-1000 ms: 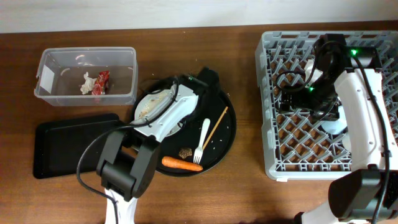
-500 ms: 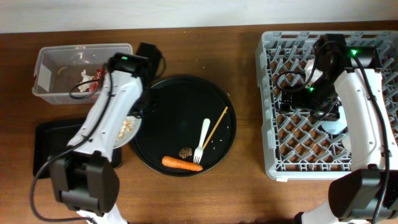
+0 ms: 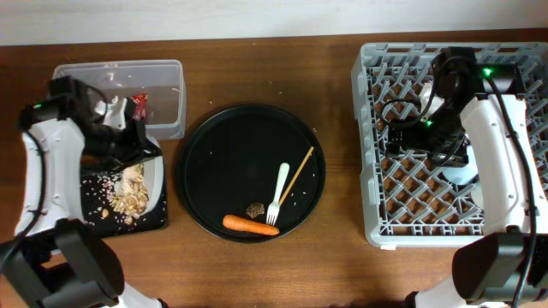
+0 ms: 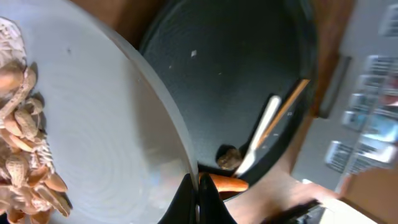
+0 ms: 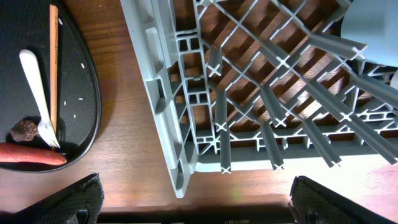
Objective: Sort waste into correct bins and load items into the dishwasher rack
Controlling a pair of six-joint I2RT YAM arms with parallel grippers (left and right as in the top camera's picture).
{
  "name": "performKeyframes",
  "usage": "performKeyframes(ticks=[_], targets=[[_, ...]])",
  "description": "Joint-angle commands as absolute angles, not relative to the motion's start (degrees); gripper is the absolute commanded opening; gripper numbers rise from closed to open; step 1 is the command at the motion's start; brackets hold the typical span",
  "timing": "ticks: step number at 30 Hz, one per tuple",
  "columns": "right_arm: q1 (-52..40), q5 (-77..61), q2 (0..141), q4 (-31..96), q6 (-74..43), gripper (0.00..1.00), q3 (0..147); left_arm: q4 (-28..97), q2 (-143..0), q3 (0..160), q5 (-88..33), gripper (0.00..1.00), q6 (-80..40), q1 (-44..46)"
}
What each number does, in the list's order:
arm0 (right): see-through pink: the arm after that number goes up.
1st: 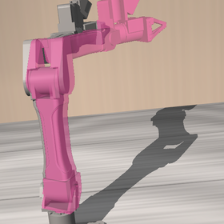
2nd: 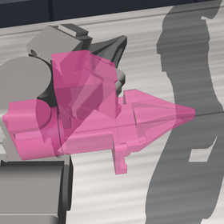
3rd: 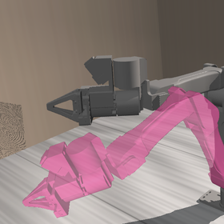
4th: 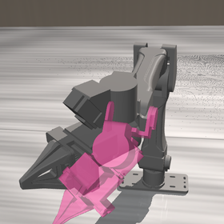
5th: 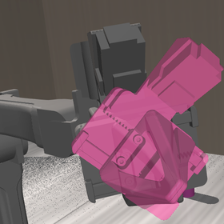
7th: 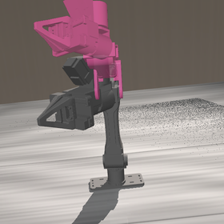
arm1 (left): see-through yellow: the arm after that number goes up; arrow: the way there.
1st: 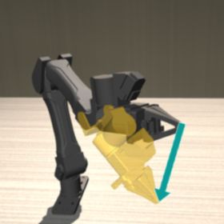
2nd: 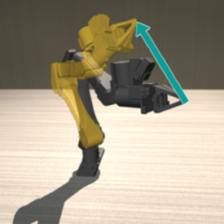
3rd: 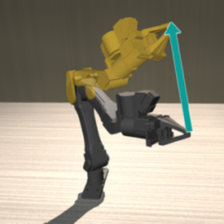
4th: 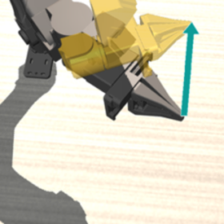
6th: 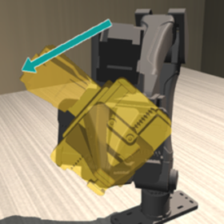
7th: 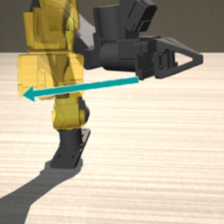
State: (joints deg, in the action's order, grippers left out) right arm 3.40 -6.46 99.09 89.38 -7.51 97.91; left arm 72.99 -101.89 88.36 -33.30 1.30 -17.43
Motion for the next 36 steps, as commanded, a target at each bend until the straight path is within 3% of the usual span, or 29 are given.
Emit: performKeyframes(ticks=[1,5,11,14,19,24,25,27,34,35,36], targets=[[3.4,-5.3,99.0,89.6,-7.3,0.98,97.6,75.0,-100.1,88.2,-50.0,0.00,11.6,-23.0],[3.4,-5.3,99.0,89.6,-7.3,0.99,97.6,84.2,-100.1,88.2,-62.2,0.00,22.3,-30.9],[3.4,-5.3,99.0,89.6,-7.3,0.99,97.6,88.6,-100.2,88.2,-63.2,0.00,22.7,-32.4],[3.4,-5.3,99.0,89.6,-7.3,0.99,97.6,84.7,-100.1,88.2,-50.8,0.00,18.4,-32.4],[3.4,-5.3,99.0,89.7,-7.3,0.99,97.6,85.0,-100.1,88.2,-52.8,0.00,20.3,-32.4],[3.4,-5.3,99.0,89.8,-7.3,0.99,97.6,94.0,-100.4,88.2,-66.2,0.00,38.2,-34.7],[3.4,-5.3,99.0,89.8,-7.3,0.99,97.6,93.3,-100.9,88.2,-63.0,0.00,31.7,-34.7],[3.4,-5.3,99.0,90.0,-7.3,0.99,97.6,94.3,-101.1,88.2,-65.3,0.00,33.5,-35.2],[3.4,-3.8,99.0,91.1,-7.3,0.99,97.6,92.9,-101.2,88.2,-55.8,0.00,29.2,-35.4],[3.4,-3.8,99.0,91.2,-7.3,0.99,97.6,96.8,-101.1,88.1,-66.1,0.00,38.9,-35.4],[3.4,-3.8,99.0,91.7,-7.3,0.99,97.6,93.5,-100.6,87.8,-65.6,0.00,37.7,-35.5]])
